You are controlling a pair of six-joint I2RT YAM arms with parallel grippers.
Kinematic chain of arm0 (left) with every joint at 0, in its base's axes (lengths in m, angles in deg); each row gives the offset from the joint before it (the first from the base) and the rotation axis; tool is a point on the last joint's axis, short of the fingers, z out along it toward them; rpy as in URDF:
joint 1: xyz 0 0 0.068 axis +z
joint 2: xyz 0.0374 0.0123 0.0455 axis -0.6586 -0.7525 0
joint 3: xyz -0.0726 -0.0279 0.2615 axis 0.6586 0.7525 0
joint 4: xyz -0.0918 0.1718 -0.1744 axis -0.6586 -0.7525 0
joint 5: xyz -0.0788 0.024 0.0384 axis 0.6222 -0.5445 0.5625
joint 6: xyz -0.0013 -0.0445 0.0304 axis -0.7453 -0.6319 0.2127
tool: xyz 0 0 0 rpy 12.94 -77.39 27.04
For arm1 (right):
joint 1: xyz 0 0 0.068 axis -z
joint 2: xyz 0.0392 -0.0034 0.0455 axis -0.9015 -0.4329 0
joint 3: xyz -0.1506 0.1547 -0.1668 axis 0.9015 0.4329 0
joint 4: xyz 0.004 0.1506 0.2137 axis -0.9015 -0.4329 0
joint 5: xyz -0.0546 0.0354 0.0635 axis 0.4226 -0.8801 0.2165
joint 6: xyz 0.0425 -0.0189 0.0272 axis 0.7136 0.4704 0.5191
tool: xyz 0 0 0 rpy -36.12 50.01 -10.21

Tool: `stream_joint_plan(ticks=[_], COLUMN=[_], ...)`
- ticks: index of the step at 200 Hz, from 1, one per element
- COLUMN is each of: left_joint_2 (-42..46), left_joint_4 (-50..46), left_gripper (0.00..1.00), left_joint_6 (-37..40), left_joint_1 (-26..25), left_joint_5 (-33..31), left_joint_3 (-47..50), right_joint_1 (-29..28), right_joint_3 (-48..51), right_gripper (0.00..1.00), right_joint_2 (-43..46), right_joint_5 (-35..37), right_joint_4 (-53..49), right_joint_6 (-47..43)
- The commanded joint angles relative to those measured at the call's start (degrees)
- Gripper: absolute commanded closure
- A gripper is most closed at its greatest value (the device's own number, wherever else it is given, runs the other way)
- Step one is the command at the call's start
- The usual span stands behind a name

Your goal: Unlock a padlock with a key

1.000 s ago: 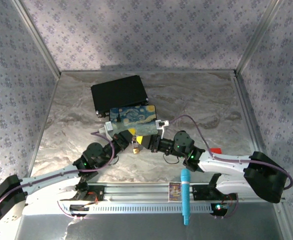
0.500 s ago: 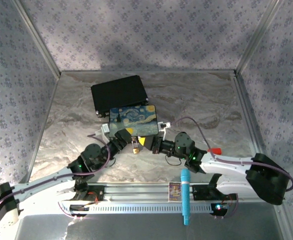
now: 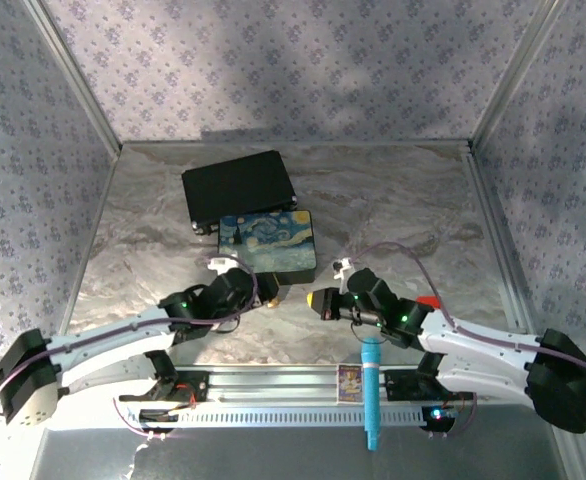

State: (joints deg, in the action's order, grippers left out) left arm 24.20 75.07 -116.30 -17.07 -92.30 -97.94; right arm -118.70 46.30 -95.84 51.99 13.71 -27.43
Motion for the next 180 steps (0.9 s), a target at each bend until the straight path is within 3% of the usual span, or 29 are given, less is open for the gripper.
stream_joint_plan(ticks=[1,27,121,180], left_joint_2=[-2.2,-5.7,-13.5,-17.9], left_joint_4=[3.6,7.0,30.8,32.6], left_gripper=[0.25,0.34,0.45,0.55], left_joint_6=[4.2,6.7,7.1,8.3], left_joint_1=[-0.4,-0.3,1.9,2.3], left_joint_5=[-1.1,-2.7,2.2,1.1], left_joint_3=[1.3,1.5,10.3,10.4], right_joint_1=[0.1,-0.6,-1.7,-1.6], right_joint_3=[-0.3,-0.7,-3.8,-4.8], right_gripper=[1.00,1.00,1.00,1.00], right_joint_2=[-2.0,-4.7,-14.6,-18.5], right_joint_5=[0.4,0.4,-0.9,-1.9], right_joint_4=[-2.7,-1.2,4.5,6.7], right_joint_6=[-1.0,-0.9,-1.1,-0.7])
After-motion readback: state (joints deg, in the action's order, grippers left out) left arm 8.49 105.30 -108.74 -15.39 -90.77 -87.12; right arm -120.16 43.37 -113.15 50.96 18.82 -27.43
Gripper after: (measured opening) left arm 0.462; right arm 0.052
